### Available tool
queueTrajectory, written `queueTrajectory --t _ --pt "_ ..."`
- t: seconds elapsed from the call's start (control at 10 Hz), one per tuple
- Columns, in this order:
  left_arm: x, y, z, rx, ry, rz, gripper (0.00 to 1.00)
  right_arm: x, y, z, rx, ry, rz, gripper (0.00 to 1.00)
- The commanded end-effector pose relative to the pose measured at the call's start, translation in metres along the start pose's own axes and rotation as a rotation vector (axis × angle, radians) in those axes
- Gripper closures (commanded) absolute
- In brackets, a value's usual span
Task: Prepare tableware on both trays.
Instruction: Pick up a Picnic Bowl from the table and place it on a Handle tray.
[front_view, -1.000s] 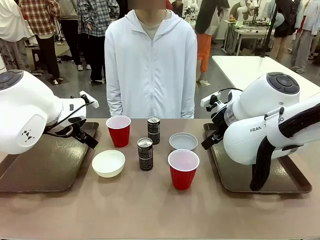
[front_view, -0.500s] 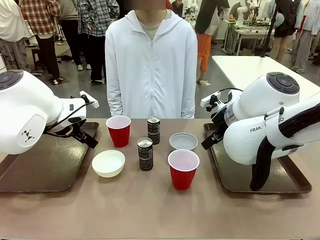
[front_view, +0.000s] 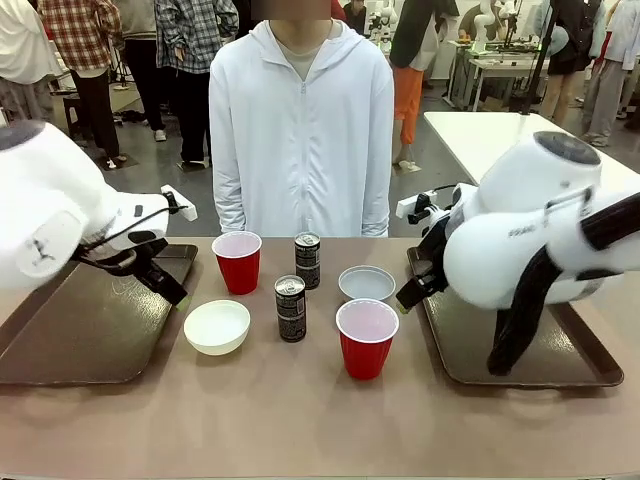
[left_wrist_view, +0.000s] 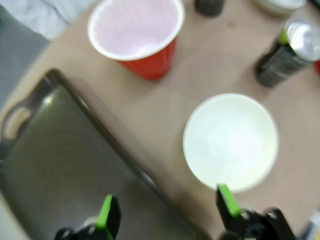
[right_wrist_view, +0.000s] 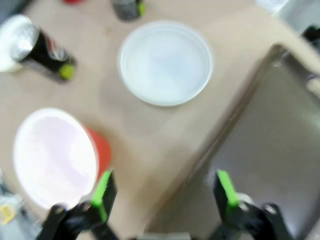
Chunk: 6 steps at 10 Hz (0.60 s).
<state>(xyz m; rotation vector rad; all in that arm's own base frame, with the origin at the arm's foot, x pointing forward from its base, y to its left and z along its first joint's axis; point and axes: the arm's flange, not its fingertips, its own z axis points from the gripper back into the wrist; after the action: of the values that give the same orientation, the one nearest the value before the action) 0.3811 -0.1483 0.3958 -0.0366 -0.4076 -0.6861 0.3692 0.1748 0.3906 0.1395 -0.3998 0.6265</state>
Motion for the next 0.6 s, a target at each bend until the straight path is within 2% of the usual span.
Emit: queueTrajectory --t 0.0,0.2,0.3,0.4,0.5 --pt "-0.079 -0.015 0.061 -0.065 0.036 0.032 0.0 -0.102 0.007 0.064 0.001 0.131 -0.077 0.0" --pt "-0.101 -0.027 0.082 -0.175 0.055 0.051 0.0 -0.159 0.014 0.086 -0.062 0.236 -0.162 0.0" --pt "-0.111 -0.035 0.083 -0.213 0.069 0.057 0.0 -0.176 0.015 0.085 -0.052 0.254 -0.16 0.0" --pt "-0.113 -0.031 0.078 -0.203 0.078 0.082 0.0 -0.038 -0.018 0.079 -0.029 0.202 -0.126 0.0" --pt "-0.032 -0.006 0.098 -0.163 0.077 0.053 0.0 -0.038 -0.018 0.079 -0.029 0.202 -0.126 0.0"
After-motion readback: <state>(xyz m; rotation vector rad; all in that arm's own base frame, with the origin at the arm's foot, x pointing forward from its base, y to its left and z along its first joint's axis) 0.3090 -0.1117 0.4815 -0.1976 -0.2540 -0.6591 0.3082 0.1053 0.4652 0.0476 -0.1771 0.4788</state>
